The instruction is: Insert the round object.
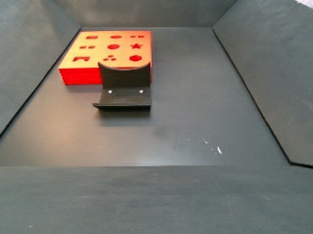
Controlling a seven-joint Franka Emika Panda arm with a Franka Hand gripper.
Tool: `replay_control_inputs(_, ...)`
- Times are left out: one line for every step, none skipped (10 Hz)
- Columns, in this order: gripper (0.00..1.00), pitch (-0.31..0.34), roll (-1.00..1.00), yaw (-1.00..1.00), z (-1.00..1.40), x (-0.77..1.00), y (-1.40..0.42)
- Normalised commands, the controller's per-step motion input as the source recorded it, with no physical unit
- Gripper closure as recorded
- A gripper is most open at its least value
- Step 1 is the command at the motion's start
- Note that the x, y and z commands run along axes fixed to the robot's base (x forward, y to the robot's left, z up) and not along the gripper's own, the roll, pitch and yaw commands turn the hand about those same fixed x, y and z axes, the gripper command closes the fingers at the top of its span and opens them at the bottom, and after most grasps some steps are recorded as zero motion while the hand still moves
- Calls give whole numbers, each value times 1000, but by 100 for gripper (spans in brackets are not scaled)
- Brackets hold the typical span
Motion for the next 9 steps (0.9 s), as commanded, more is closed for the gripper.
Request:
replay_control_inputs(100, -84, 0, 0, -137, 709, 34)
replay_control_inputs(100, -179, 0, 0, -46, 1000, 194)
replay_control_inputs(100, -197, 0, 0, 0, 1000, 163)
replay_control_inputs(100, -197, 4, 0, 0, 1000, 126)
replay_control_inputs(100, -184, 26, 0, 0, 1000, 89)
replay_control_inputs(100, -120, 34, 17, 0, 1000, 40)
replay_control_inputs(100, -74, 20, 46, 0, 1000, 40)
replay_control_inputs(100, -44, 0, 100, -34, 1000, 49)
replay_control_inputs(100, 0, 0, 266, -266, 897, 166)
